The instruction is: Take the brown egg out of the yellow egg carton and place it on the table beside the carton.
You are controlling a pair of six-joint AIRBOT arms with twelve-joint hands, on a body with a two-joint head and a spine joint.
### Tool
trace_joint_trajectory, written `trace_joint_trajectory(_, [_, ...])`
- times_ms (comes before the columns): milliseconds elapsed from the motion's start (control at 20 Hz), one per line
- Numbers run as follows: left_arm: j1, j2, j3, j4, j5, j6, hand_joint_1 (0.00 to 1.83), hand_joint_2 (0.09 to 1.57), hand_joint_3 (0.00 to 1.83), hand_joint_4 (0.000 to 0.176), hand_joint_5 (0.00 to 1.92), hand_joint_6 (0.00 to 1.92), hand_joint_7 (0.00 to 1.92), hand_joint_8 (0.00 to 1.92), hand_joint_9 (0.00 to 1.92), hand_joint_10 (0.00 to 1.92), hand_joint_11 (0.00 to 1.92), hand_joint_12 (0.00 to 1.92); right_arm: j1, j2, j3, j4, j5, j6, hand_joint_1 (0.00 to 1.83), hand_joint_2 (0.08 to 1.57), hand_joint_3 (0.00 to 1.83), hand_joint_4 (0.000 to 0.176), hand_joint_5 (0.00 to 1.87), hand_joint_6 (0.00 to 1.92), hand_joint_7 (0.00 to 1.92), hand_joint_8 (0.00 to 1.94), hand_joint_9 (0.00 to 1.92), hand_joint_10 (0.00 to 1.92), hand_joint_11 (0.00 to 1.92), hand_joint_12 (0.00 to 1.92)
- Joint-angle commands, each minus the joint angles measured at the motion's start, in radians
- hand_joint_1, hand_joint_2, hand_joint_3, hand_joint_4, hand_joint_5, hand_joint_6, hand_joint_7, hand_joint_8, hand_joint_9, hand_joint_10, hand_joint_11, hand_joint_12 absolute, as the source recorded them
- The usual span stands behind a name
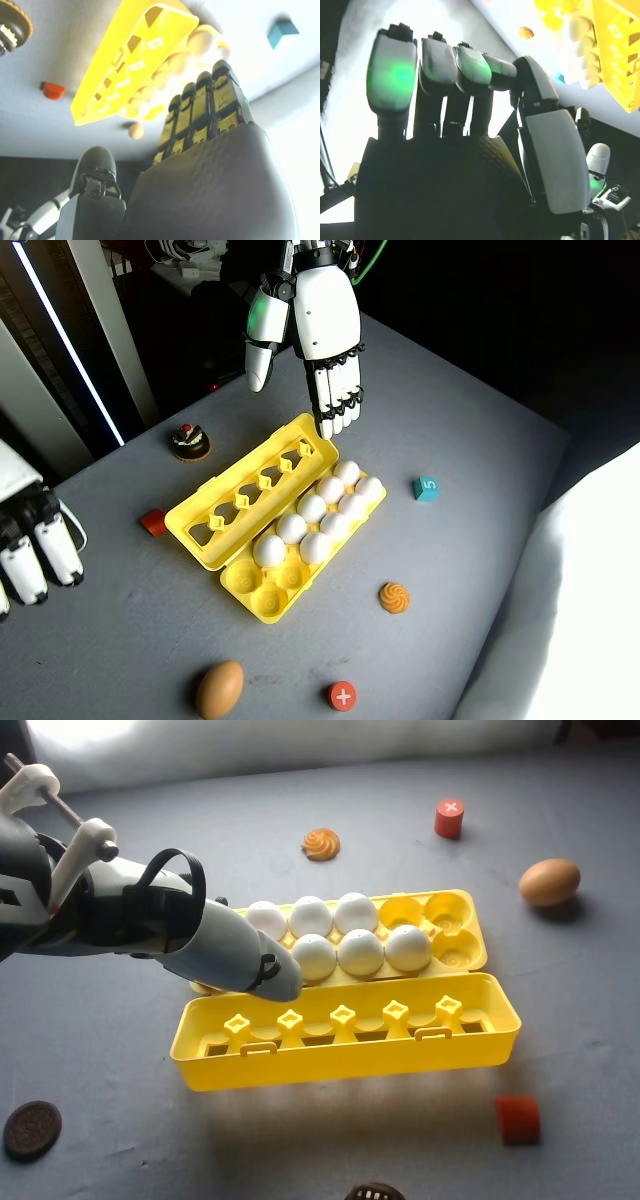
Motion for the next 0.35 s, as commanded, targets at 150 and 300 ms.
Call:
trace_joint_trajectory(150, [-0.011, -0.002, 0.003, 0.037, -0.039, -0.001, 0.00, 1.28, 0.00, 0.000, 0.00, 0.00, 0.00, 0.00, 0.00, 0.00, 0.00, 0.00, 0.000, 0.007, -0.002, -0.067, 0.076, 0.007, 0.96, 1.42, 0.00, 0.000, 1.40, 1.92, 1.56, 1.94, 1.62, 1.92, 1.75, 1.92])
trace_joint_trajectory(300, [-0.011, -0.002, 0.003, 0.037, -0.039, -0.001, 0.00, 1.27, 0.00, 0.000, 0.00, 0.00, 0.02, 0.00, 0.00, 0.00, 0.00, 0.00, -0.015, 0.009, -0.008, -0.089, 0.085, 0.013, 0.91, 1.42, 0.00, 0.000, 1.31, 1.92, 1.47, 1.94, 1.54, 1.92, 1.66, 1.92])
